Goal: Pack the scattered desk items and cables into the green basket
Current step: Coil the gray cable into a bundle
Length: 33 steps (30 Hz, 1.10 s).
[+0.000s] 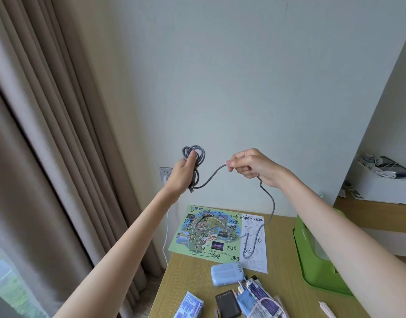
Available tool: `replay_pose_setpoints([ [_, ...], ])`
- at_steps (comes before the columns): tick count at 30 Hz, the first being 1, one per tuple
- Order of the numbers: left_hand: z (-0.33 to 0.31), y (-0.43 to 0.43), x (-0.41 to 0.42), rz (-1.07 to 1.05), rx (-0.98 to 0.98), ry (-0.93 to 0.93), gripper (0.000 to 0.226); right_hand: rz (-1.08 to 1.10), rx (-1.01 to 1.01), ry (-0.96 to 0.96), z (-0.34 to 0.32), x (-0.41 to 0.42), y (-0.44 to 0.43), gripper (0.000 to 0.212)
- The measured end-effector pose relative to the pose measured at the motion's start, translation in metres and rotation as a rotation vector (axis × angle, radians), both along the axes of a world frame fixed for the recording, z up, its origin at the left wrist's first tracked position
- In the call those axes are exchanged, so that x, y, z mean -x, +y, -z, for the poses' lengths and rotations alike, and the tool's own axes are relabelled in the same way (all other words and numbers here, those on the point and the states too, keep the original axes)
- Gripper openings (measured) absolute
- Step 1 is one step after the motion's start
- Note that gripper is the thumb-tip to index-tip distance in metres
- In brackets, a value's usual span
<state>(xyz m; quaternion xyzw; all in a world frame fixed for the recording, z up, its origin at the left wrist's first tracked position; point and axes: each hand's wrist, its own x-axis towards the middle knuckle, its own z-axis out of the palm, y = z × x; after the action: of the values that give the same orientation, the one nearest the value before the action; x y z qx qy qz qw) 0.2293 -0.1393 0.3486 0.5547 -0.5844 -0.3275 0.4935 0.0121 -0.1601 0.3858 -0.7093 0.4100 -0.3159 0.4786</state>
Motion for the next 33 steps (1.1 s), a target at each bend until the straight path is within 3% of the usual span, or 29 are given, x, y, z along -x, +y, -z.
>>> replay_pose_setpoints([
  [6, -0.001, 0.014, 0.016, 0.296, 0.032, -0.232, 0.039, -0.015, 0.056, 0.07, -0.012, 0.001, -0.001, 0.021],
  [12, 0.002, 0.024, 0.038, 0.459, -0.101, -0.347, 0.031, 0.012, 0.171, 0.102, -0.01, -0.009, -0.003, 0.026],
  [19, -0.004, 0.018, 0.034, 0.375, -0.183, -0.014, 0.033, 0.102, 0.071, -0.062, 0.012, 0.008, -0.01, 0.038],
  [25, -0.007, 0.01, 0.038, 0.203, -0.065, 0.22, 0.033, 0.063, -0.041, -0.144, 0.026, 0.01, -0.007, 0.04],
  [33, -0.008, 0.007, 0.052, 0.037, 0.038, 0.245, 0.022, 0.009, -0.066, -0.131, 0.033, -0.015, 0.003, 0.045],
])
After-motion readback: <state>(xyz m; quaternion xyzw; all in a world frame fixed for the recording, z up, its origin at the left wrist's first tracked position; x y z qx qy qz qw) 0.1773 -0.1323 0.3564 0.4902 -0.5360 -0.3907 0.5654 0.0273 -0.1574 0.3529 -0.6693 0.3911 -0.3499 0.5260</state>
